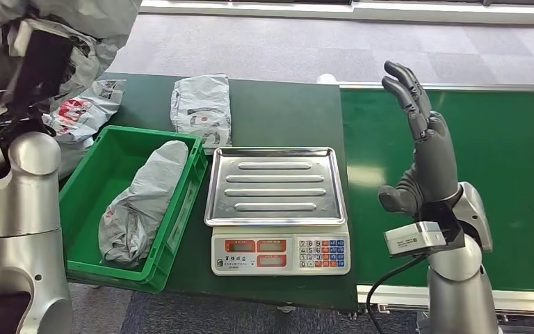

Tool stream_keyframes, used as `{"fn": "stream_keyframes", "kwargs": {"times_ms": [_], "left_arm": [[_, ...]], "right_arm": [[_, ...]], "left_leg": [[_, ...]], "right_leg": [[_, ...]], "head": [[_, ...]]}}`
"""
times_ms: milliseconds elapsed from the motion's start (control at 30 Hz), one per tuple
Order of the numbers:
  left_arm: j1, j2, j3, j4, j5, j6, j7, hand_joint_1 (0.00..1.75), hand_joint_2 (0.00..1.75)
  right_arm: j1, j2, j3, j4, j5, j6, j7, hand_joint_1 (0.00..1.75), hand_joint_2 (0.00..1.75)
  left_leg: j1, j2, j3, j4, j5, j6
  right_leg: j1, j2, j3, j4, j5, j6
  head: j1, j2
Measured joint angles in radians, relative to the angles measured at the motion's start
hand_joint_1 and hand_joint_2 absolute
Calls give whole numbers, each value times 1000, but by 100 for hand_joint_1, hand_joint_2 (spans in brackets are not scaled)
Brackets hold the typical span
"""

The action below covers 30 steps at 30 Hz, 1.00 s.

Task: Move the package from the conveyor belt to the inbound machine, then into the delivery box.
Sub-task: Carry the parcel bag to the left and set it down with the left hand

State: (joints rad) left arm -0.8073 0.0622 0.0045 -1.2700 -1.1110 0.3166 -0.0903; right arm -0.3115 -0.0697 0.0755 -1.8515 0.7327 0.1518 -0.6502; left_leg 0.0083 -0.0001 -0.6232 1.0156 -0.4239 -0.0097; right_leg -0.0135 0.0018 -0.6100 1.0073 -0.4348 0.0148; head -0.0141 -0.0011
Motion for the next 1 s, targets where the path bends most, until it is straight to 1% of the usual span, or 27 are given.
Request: {"fn": "stream_keyframes", "kwargs": {"times_ms": [33, 67, 100, 167, 233, 333, 500, 533, 600, 633, 667, 733, 767, 800, 833, 900, 933, 967, 1000], "left_arm": [[-3, 10, -3, 30, -184, -7, 71, 175, 175], [-8, 22, -10, 69, -312, -18, 137, 175, 175], [-14, 33, -26, 116, -376, -28, 196, 175, 175], [-24, 52, -75, 225, -398, -38, 275, 175, 175], [-28, 63, -128, 327, -396, -34, 309, 175, 175], [-29, 70, -186, 445, -395, -23, 330, 175, 175], [-34, 74, -225, 541, -395, -26, 344, 175, 175], [-34, 76, -229, 555, -395, -30, 350, 146, 175], [-35, 79, -233, 577, -395, -35, 358, 58, 175], [-35, 81, -233, 587, -395, -35, 361, 15, 131], [-35, 82, -233, 596, -395, -35, 364, 0, 87], [-36, 84, -232, 610, -393, -21, 364, 0, 0], [-35, 83, -227, 612, -386, 4, 350, 0, 0], [-33, 80, -218, 608, -368, 49, 313, 0, 0], [-28, 74, -199, 590, -327, 107, 247, 0, 0], [-5, 51, -134, 501, -142, 202, 41, 0, 0], [9, 36, -96, 437, -22, 219, -55, 0, 0], [22, 20, -61, 373, 89, 218, -119, 0, 0], [33, 8, -34, 317, 163, 208, -145, 0, 0]], "right_arm": [[-2, 1, 0, -1, 0, 3, -1, 0, 0], [-6, 3, 0, -1, -1, 5, -2, 0, 0], [-12, 5, 0, 0, -2, 7, -3, 0, 0], [-22, 9, 0, 2, -4, 8, -7, 0, 0], [-26, 12, 0, 4, -5, 5, -10, 0, 0], [-26, 14, 0, 8, -6, 2, -13, 0, 0], [-27, 16, 0, 13, -7, 1, -15, 0, 0], [-28, 16, 0, 15, -7, 2, -15, 0, 0], [-34, 16, 0, 19, -7, 2, -16, 0, 0], [-38, 16, 0, 22, -8, 3, -16, 0, 0], [-40, 16, 0, 24, -9, 3, -16, 0, 0], [-43, 16, 0, 29, -11, 0, -16, 0, 0], [-42, 16, 0, 32, -13, -3, -16, 0, 0], [-40, 16, 0, 33, -14, -8, -16, 0, 0], [-36, 16, 0, 34, -15, -15, -16, 0, 0], [-21, 16, 0, 35, -19, -28, -16, 0, 0], [-12, 16, 0, 35, -20, -33, -16, 0, 0], [-5, 16, 0, 35, -20, -36, -16, 0, 0], [0, 16, 0, 35, -20, -38, -17, 0, 0]], "left_leg": [[0, 0, 0, 0, 0, 0], [0, 0, 0, 0, 0, 0], [0, 0, 0, 0, 0, 0], [0, 0, 0, 0, 1, 0], [0, 0, 0, 0, 1, 0], [0, 0, 0, 0, 1, -1], [0, 0, -1, 0, 1, -1], [0, 0, -1, 0, 0, -1], [0, 0, -1, 0, 0, -1], [0, 0, -1, 0, 0, -1], [0, 0, -1, 0, 0, -1], [0, 0, -1, 0, 1, -1], [0, 0, -1, 0, 1, -1], [0, 0, -1, 0, 1, -1], [0, 0, -2, 0, 1, -1], [0, 0, -2, 0, 1, -1], [0, 0, -2, 0, 0, -1], [0, 0, -2, 0, 0, 0], [-1, 0, -2, 0, -1, 0]], "right_leg": [[0, 0, 0, 0, 0, 0], [0, 0, 0, 0, 0, 0], [0, 0, 0, 0, 1, 0], [0, 0, 0, 0, 1, 0], [0, 0, 0, 0, 1, 0], [0, 0, 0, 0, 1, 0], [0, 1, -1, 0, 1, 0], [0, 1, -1, 0, 1, 0], [0, 1, -2, 0, 1, -1], [0, 1, -2, 0, 1, -1], [0, 1, -2, 0, 1, -1], [0, 1, -2, 0, 1, -1], [0, 1, -2, 0, 1, -1], [0, 1, -2, 0, 1, -1], [0, 1, -2, 0, 1, -1], [0, 1, -2, 0, 1, -1], [0, 1, -2, 0, 1, 0], [0, 1, -2, 0, 1, 0], [-1, 1, -2, 0, 1, 0]], "head": [[0, 0], [0, 0], [0, 0], [0, 0], [0, 0], [0, 0], [0, 0], [0, 0], [0, 0], [0, 0], [0, 0], [0, 0], [0, 0], [0, 0], [0, 0], [0, 0], [0, 0], [0, 0], [0, 0]]}}
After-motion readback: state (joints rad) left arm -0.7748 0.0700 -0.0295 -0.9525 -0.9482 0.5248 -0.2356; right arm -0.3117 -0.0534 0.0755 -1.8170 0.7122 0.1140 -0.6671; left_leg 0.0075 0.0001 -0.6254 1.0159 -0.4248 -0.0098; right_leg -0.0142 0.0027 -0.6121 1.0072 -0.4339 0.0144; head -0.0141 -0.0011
